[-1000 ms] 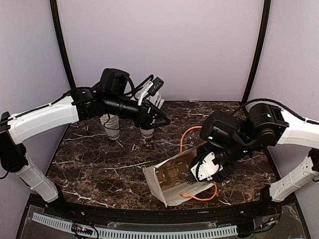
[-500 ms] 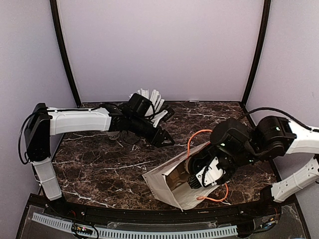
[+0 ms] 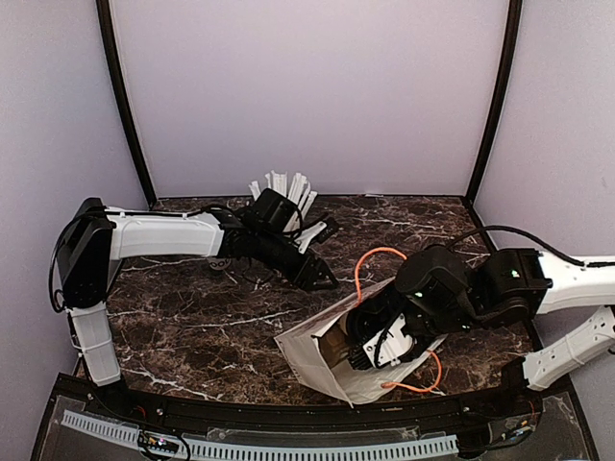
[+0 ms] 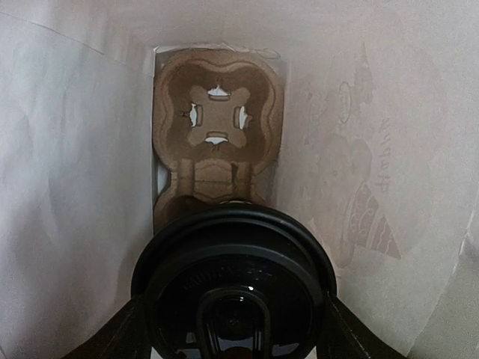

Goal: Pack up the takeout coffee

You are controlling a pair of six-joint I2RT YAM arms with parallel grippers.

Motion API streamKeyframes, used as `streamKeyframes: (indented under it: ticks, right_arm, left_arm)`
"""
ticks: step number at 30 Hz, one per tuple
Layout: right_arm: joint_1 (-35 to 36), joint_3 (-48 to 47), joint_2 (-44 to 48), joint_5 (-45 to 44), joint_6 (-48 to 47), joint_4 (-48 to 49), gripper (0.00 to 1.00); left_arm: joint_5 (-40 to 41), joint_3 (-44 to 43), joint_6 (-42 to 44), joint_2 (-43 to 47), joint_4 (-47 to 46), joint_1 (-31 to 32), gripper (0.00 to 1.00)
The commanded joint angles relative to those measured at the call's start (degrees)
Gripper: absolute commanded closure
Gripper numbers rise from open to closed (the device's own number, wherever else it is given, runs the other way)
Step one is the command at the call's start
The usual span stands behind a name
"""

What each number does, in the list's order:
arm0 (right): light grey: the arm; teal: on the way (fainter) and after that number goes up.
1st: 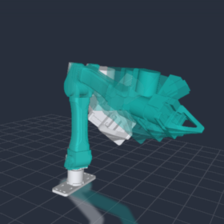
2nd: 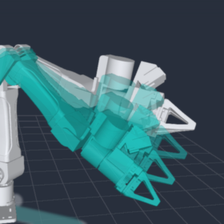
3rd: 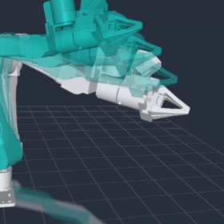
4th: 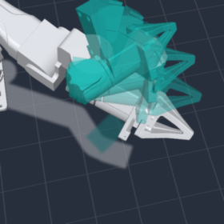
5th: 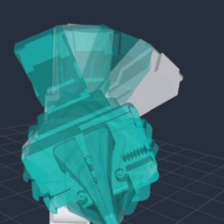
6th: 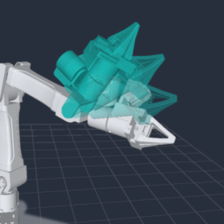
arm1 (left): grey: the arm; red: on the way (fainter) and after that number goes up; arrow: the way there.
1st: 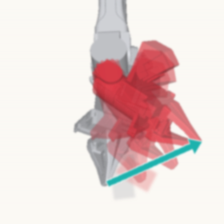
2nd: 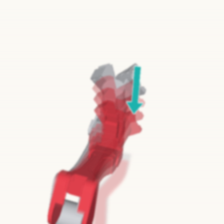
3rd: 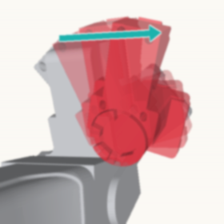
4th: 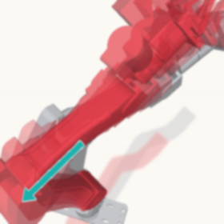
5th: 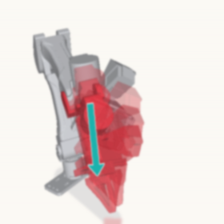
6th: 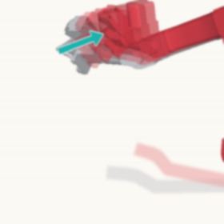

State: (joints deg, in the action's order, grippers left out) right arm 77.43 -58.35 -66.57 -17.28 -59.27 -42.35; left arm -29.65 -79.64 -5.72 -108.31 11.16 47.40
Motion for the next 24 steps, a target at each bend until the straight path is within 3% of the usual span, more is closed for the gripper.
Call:
streamKeyframes:
  ticks: [1, 13, 24]
  right_arm:
    - [-0.06, 0.67, -1.0, -0.76, 1.19, 4.15, 0.55]
    - [-4.45, -1.4, -4.26, 3.05, 4.08, 0.28, 0.55]
    - [-5.3, 1.65, -4.48, 4.17, 4.11, 5.25, 0.55]
  left_arm:
    - [-2.2, 1.05, -0.29, -0.11, -0.58, -0.9, 0.43]
    - [-3.76, 1.41, 0.1, -0.14, 0.17, -1.16, 0.44]
    - [-4.35, 1.52, 0.31, -0.06, 1.66, -1.12, 0.44]
